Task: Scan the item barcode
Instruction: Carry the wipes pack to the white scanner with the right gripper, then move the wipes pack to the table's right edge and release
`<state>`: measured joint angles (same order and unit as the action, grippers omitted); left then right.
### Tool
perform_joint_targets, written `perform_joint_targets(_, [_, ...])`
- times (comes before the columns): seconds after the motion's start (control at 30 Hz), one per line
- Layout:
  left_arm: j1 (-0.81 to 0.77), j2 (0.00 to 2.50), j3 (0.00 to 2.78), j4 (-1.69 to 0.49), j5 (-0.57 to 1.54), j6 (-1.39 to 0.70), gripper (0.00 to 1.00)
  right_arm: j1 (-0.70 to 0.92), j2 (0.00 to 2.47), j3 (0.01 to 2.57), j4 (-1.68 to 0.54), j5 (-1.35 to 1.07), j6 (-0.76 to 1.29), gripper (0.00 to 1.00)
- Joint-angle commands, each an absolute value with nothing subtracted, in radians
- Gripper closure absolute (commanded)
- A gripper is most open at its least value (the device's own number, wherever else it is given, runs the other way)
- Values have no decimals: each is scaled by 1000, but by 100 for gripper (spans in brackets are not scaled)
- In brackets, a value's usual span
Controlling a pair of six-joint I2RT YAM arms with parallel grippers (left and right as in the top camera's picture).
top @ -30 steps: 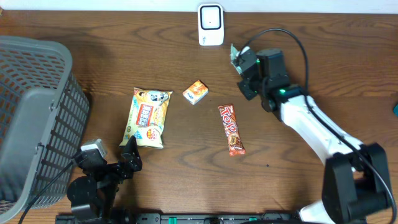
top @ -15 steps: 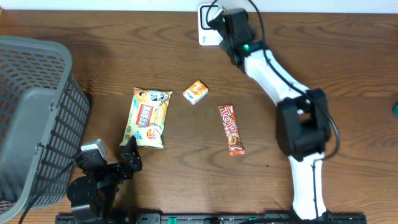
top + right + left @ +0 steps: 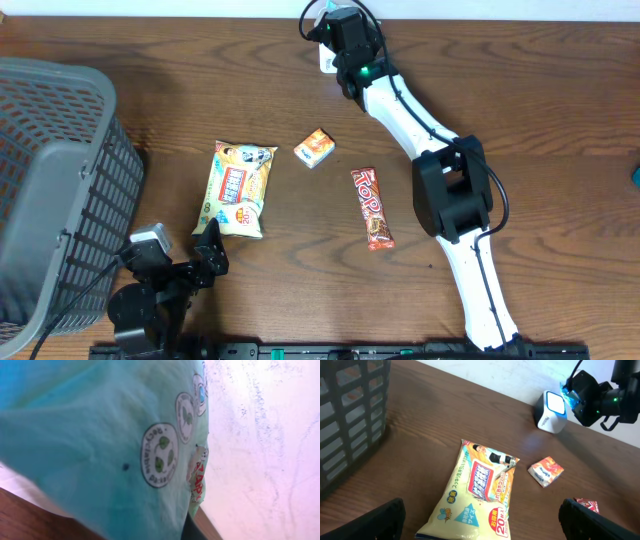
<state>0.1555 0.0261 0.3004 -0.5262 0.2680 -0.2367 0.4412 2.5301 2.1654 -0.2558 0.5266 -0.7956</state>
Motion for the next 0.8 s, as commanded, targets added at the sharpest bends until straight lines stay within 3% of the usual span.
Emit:
perform_joint_targets(0.0, [158,23,298,-524,280,-242,2,439,2569,2199,-238,602,-896,99])
perform_joint_targets(0.2, [158,23,298,-524,280,-242,2,437,2572,2199,-239,626,-926,99])
perform_joint_targets(0.4, [158,23,298,-524,280,-242,2,374,2540,2199,-299,840,-911,99])
perform_joint_targets(0.57, [158,23,298,-524,280,-242,2,202,2504,2199,-664,894,-645,99])
perform_joint_targets(0.6, [158,23,298,-524,280,-242,2,135,2504,2199,-759,896,-517,99])
perform_joint_targets(0.77, [158,23,298,-524,280,-242,2,-97,2504,2197,-946,868,-307,99])
